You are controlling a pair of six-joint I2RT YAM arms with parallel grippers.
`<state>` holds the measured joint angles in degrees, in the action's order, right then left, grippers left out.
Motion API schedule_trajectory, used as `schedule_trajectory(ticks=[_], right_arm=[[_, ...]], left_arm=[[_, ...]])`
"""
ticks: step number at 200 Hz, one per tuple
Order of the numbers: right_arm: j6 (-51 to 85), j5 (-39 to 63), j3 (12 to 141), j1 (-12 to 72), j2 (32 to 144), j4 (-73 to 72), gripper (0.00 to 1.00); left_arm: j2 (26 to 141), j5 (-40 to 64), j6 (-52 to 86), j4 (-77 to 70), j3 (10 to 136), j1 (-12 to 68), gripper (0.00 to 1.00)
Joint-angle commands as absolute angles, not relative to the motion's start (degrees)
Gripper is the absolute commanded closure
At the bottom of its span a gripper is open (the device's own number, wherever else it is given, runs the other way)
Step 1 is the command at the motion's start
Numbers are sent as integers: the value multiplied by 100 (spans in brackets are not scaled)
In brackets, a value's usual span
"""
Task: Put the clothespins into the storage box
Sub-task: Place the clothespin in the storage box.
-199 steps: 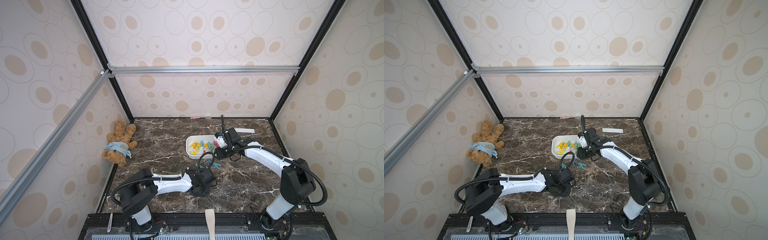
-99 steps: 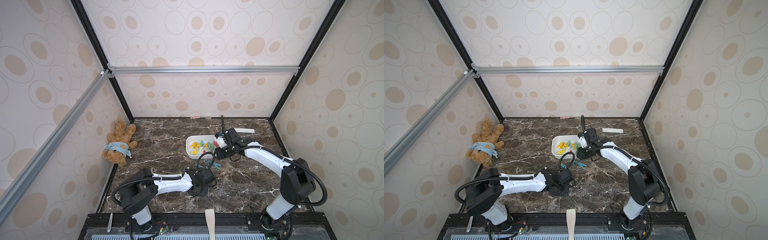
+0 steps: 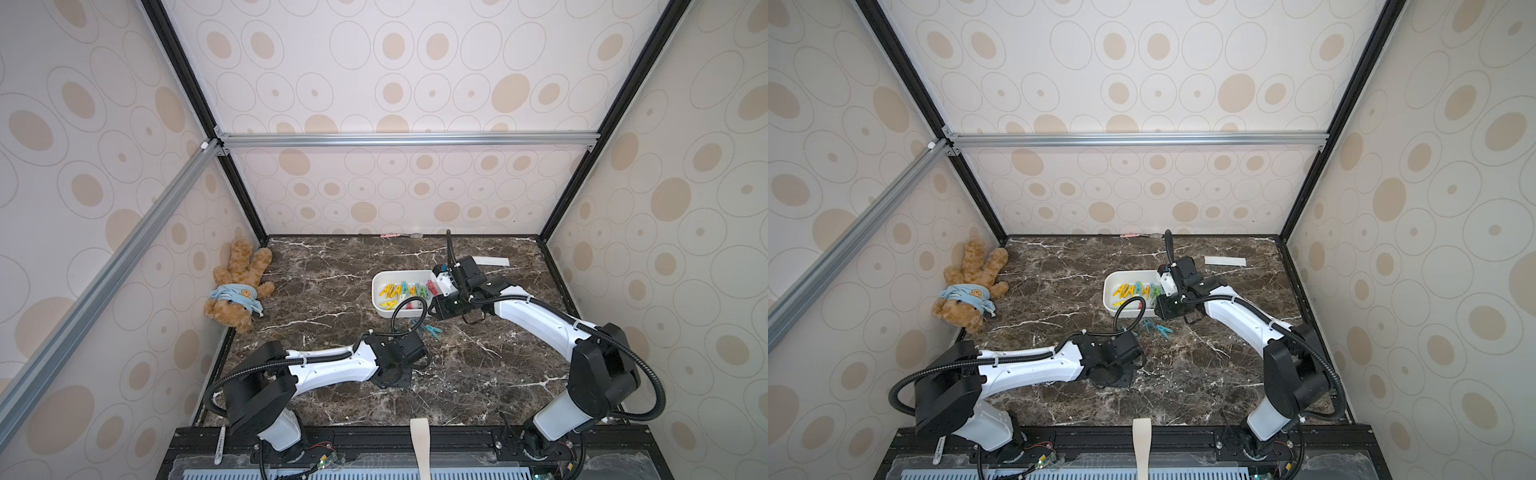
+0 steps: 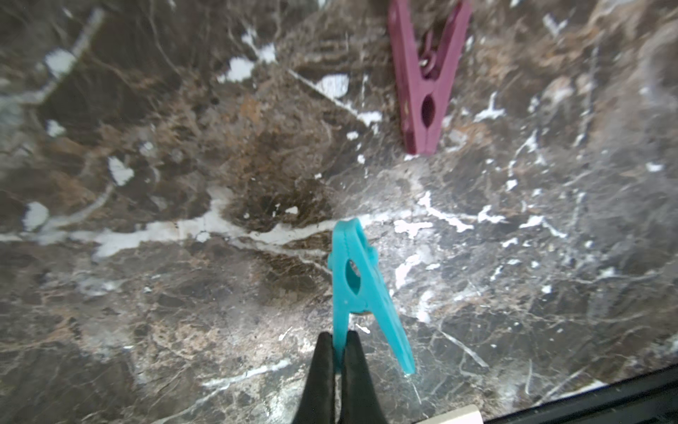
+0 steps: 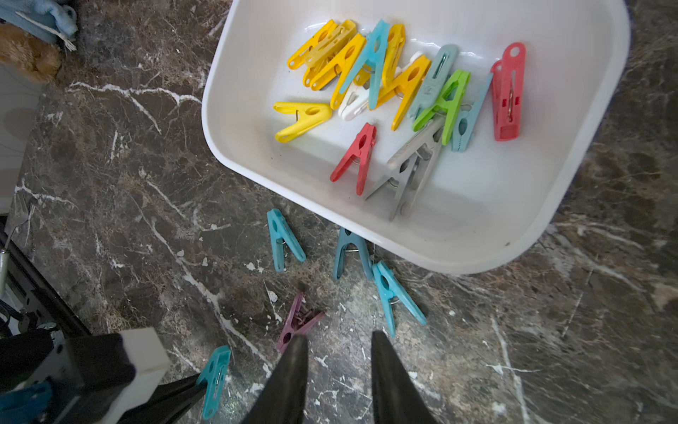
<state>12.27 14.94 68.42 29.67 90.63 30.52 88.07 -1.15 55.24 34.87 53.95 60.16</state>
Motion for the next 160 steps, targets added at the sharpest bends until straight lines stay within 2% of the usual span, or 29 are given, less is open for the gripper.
schedule_trajectory(ticks=[1, 69, 160], right_arm=[[1367, 1369, 6693, 2979, 8813, 3094, 68], [1577, 992, 6669, 2980, 8353, 3482, 68], [1626, 791, 6908, 2984, 8331, 3735, 68]], left_arm=[[8543, -135, 4922, 3718, 5843, 5628, 100], [9421, 195, 3068, 3762, 7683, 4130, 100], [11583, 712, 2238, 3351, 9567, 2990, 100]])
